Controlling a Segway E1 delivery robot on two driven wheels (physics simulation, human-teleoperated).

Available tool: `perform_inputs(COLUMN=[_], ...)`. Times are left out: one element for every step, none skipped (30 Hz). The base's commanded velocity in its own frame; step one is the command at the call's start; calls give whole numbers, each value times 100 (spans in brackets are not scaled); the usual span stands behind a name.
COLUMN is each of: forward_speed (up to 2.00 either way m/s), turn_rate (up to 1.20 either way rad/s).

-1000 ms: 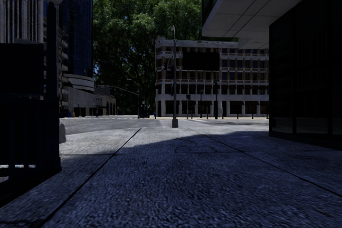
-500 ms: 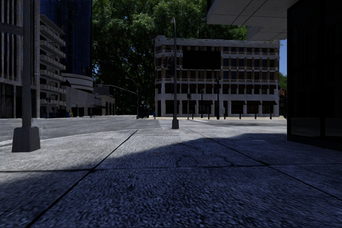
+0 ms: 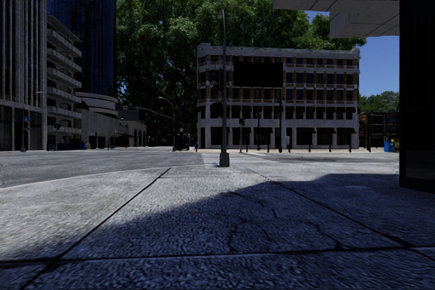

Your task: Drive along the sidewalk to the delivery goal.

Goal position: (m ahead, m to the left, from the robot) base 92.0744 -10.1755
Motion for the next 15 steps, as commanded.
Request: perform_inputs(forward_speed=[200,200,200,200,200,200,200,200,200,200,200,200,200,200,200], turn_rate=[0,0,0,0,0,0,0,-3,-34,-52,-52,-59,-60,-61,-61])
